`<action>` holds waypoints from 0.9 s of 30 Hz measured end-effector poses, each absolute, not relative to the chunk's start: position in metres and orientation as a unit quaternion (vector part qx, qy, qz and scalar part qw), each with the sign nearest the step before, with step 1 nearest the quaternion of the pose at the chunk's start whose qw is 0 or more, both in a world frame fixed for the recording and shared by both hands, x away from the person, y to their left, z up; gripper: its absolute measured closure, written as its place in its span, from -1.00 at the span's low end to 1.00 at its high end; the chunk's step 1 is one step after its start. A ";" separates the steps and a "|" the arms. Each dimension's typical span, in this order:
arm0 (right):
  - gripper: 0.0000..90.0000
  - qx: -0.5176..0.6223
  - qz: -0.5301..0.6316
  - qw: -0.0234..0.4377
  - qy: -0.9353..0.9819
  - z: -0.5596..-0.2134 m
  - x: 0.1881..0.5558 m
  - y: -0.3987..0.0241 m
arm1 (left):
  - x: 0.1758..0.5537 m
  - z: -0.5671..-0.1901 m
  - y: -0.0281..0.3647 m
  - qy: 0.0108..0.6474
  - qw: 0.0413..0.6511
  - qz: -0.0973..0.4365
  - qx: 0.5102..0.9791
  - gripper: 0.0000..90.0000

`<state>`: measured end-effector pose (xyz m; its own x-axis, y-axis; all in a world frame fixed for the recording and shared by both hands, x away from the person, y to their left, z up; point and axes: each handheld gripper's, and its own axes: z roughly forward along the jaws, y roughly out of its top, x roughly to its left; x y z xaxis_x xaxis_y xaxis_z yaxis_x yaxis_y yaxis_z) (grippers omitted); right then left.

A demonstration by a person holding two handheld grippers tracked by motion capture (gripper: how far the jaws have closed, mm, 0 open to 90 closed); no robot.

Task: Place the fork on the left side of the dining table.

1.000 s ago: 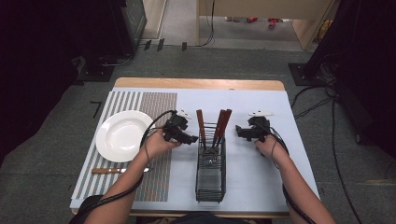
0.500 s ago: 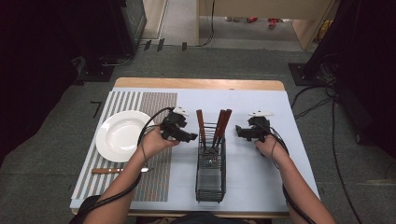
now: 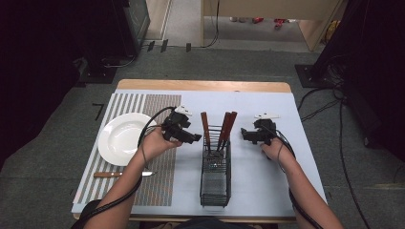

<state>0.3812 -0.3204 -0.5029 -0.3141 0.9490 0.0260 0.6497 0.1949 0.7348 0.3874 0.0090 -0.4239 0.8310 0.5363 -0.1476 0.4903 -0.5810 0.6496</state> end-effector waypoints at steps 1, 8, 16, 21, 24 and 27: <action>-0.69 0.541 0.332 0.225 0.739 -0.503 0.381 -0.320 | 0.387 -0.423 0.009 0.290 0.354 0.032 0.889 -0.42; -0.69 0.541 0.332 0.225 0.739 -0.503 0.381 -0.320 | 0.386 -0.414 0.012 0.287 0.363 0.038 0.886 -0.42; -0.69 0.541 0.332 0.225 0.739 -0.503 0.381 -0.320 | 0.384 -0.403 0.016 0.286 0.370 0.040 0.883 -0.41; -0.69 0.541 0.333 0.225 0.739 -0.503 0.381 -0.320 | 0.382 -0.397 0.017 0.285 0.374 0.035 0.882 -0.36; -0.69 0.541 0.332 0.225 0.739 -0.503 0.381 -0.321 | 0.380 -0.392 0.018 0.281 0.379 0.037 0.881 -0.34; -0.69 0.541 0.332 0.225 0.739 -0.503 0.381 -0.320 | 0.378 -0.385 0.020 0.281 0.383 0.036 0.879 -0.35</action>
